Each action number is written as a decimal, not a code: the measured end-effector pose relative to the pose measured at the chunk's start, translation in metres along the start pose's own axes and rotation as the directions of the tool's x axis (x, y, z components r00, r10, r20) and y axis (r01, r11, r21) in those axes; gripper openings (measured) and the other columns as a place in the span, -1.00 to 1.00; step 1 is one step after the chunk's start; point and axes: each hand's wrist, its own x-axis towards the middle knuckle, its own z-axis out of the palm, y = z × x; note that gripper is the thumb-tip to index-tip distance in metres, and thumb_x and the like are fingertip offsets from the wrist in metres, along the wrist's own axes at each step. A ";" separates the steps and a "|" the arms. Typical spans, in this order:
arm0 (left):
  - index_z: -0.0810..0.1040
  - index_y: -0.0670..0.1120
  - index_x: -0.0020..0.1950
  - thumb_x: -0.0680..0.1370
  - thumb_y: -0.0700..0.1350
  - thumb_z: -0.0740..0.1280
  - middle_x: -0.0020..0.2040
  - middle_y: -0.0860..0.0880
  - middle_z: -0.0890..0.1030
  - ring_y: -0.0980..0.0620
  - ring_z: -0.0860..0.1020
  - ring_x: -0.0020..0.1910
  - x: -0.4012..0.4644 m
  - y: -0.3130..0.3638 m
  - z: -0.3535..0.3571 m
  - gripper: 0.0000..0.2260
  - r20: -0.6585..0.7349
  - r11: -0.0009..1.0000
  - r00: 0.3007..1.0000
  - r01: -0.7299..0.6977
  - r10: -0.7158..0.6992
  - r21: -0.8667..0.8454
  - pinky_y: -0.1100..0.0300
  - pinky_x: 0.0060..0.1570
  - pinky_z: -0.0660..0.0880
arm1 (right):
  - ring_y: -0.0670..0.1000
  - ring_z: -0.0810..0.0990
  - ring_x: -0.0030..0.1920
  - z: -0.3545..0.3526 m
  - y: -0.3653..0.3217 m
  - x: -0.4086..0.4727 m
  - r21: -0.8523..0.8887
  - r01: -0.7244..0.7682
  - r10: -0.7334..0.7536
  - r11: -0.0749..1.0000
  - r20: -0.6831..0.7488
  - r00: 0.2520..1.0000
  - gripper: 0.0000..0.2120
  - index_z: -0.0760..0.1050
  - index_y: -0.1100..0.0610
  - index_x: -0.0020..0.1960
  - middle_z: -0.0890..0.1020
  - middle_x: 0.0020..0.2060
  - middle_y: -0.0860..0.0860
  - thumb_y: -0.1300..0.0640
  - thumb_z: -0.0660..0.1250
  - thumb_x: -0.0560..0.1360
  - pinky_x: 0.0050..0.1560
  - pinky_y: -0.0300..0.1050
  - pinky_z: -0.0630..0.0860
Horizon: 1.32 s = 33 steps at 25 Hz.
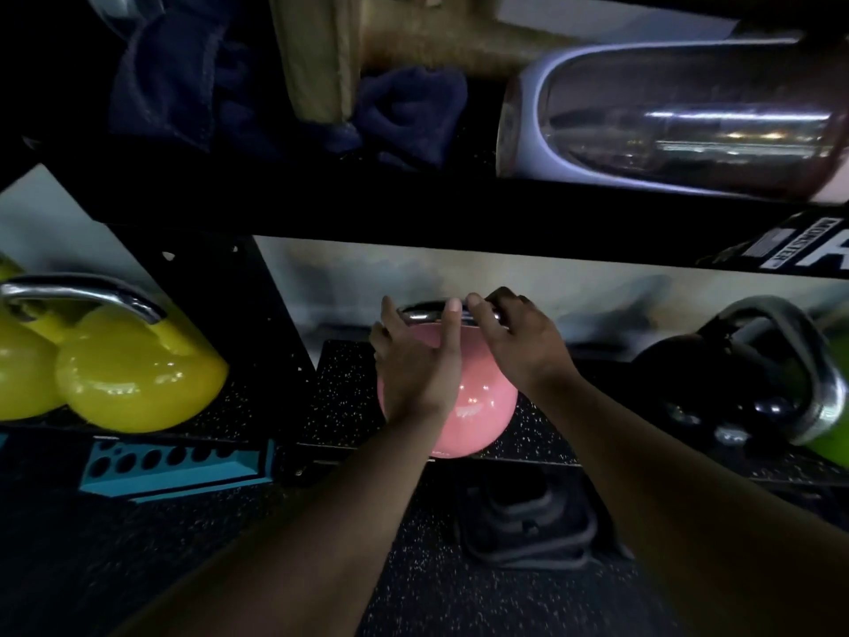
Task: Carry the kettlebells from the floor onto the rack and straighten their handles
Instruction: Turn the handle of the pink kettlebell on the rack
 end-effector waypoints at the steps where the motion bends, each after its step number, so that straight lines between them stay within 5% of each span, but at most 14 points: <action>1: -0.06 0.15 0.57 0.41 0.50 0.09 0.58 -0.08 0.07 -0.27 0.30 0.45 -0.001 0.002 0.006 -0.16 -0.016 0.999 1.000 0.021 -0.021 -0.026 -0.26 0.24 0.45 | 0.10 0.54 -0.07 0.000 -0.001 0.000 0.006 -0.008 0.008 1.000 -0.018 1.000 -0.61 0.48 0.09 -0.04 0.58 -0.12 0.10 -0.23 0.13 0.59 -0.15 -0.08 0.36; 6: -0.04 0.15 0.59 0.55 0.36 0.07 0.60 -0.11 0.04 -0.23 0.27 0.48 0.044 0.011 0.000 -0.32 0.100 0.992 0.995 -0.016 0.029 -0.123 -0.19 0.40 0.28 | 0.11 0.55 -0.16 0.018 -0.014 -0.026 0.078 -0.045 0.056 0.996 -0.136 0.989 -0.62 0.47 0.13 0.03 0.60 -0.18 0.09 -0.17 0.11 0.62 -0.22 -0.06 0.48; 10: -0.06 0.09 0.60 0.56 0.36 -0.02 0.58 -0.16 0.14 -0.21 0.33 0.44 0.033 0.004 0.007 -0.31 0.096 0.980 0.995 -0.003 0.022 -0.197 -0.09 0.29 0.31 | 0.06 0.62 -0.25 0.007 -0.015 -0.036 0.421 -0.147 0.144 0.895 0.039 0.989 -0.75 0.56 0.00 0.04 0.67 -0.25 0.08 -0.15 0.25 0.58 -0.24 -0.06 0.52; 14: -0.05 0.08 0.60 0.60 0.30 -0.03 0.59 -0.09 0.11 -0.13 0.28 0.46 0.032 0.001 0.013 -0.38 0.138 0.968 0.988 -0.032 0.068 -0.248 0.07 0.30 0.19 | -0.01 0.53 -0.35 0.015 -0.019 -0.043 0.612 -0.204 0.216 0.764 0.055 0.975 -0.67 0.60 -0.02 0.19 0.60 -0.31 0.10 -0.06 0.10 0.66 -0.41 -0.25 0.43; 18: 0.04 0.09 0.60 0.62 0.28 -0.06 0.58 -0.05 0.21 -0.04 0.25 0.51 0.053 0.003 0.013 -0.42 0.347 0.971 0.927 -0.064 0.143 -0.230 -0.01 0.49 0.15 | -0.32 0.61 -0.06 0.029 -0.019 -0.061 0.705 -0.201 0.228 0.680 0.058 0.972 -0.66 0.47 -0.12 0.37 0.64 0.08 -0.11 -0.03 0.06 0.68 -0.21 -0.49 0.48; 24: 0.09 0.12 0.58 0.62 0.27 -0.06 0.50 -0.07 0.35 -0.04 0.39 0.42 0.041 0.003 0.021 -0.45 0.333 0.938 0.931 -0.027 0.149 -0.346 0.09 0.39 0.31 | -0.17 0.48 0.31 0.038 -0.010 -0.059 0.717 -0.176 0.214 0.675 0.038 0.976 -0.62 0.36 -0.21 0.44 0.54 0.31 -0.16 -0.14 0.02 0.67 0.34 -0.14 0.40; 30: 0.28 0.04 0.52 0.62 0.29 -0.08 0.43 -0.14 0.44 0.00 0.43 0.37 0.064 0.002 0.008 -0.44 0.453 0.962 0.876 -0.041 0.165 -0.271 0.07 0.38 0.29 | -0.42 0.42 0.15 0.063 -0.030 -0.053 0.736 -0.182 0.207 0.652 0.058 0.977 -0.59 0.19 -0.34 0.48 0.45 0.28 -0.29 -0.22 -0.03 0.64 -0.08 -0.62 0.38; 33: 0.07 0.12 0.59 0.64 0.23 -0.11 0.57 -0.06 0.22 -0.03 0.24 0.51 0.064 0.002 0.007 -0.48 0.424 0.951 0.872 -0.129 0.244 -0.281 0.10 0.44 0.15 | -0.21 0.41 0.34 0.066 -0.027 -0.052 0.757 -0.159 0.206 0.634 0.033 0.978 -0.61 0.20 -0.36 0.47 0.46 0.36 -0.23 -0.22 -0.04 0.64 0.22 -0.38 0.42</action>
